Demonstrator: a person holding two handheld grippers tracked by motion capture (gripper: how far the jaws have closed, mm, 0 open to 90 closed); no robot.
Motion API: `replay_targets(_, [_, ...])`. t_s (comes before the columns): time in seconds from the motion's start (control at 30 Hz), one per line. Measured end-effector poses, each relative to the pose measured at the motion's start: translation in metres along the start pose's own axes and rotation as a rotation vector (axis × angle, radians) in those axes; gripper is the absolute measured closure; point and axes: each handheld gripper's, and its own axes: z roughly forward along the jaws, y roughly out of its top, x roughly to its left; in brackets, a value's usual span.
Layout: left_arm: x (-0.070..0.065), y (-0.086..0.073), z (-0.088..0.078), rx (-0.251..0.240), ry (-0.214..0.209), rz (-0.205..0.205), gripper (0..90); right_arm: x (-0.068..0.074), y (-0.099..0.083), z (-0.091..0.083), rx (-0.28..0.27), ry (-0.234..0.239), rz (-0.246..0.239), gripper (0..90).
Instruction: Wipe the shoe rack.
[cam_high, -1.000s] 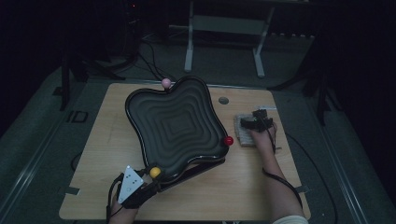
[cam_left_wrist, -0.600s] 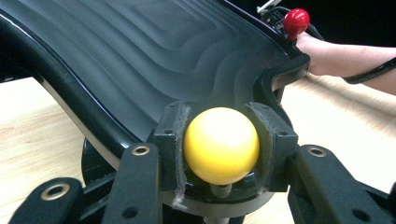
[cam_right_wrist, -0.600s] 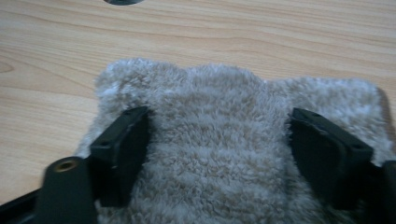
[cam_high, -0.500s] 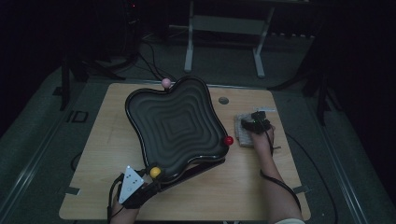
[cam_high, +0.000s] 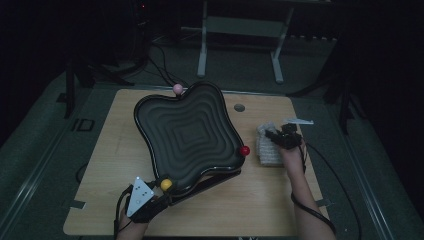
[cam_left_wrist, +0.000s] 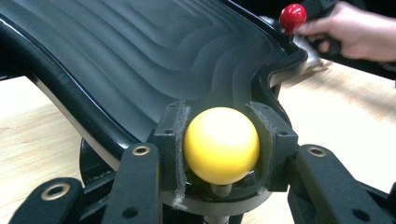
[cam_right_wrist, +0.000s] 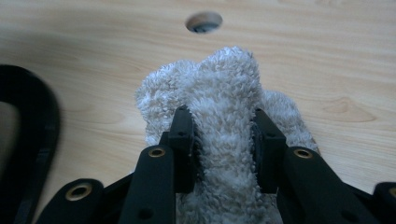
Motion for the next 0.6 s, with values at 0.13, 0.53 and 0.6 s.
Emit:
replay_targets(0.13, [0.002,0.003,0.0,0.023,-0.014,0.008,58.9,0.011,0.017,-0.028,-0.053,0.039,-0.021,67.6])
replay_targets(0.53, [0.003,0.001,-0.001,0.012,-0.022,0.004,58.9,0.086,0.092,-0.059,-0.173,0.176,-0.138,67.4])
replay_targets(0.6, [0.004,0.0,-0.002,0.007,-0.024,0.004,59.0,0.099,0.103,-0.058,-0.184,0.194,-0.161,67.2])
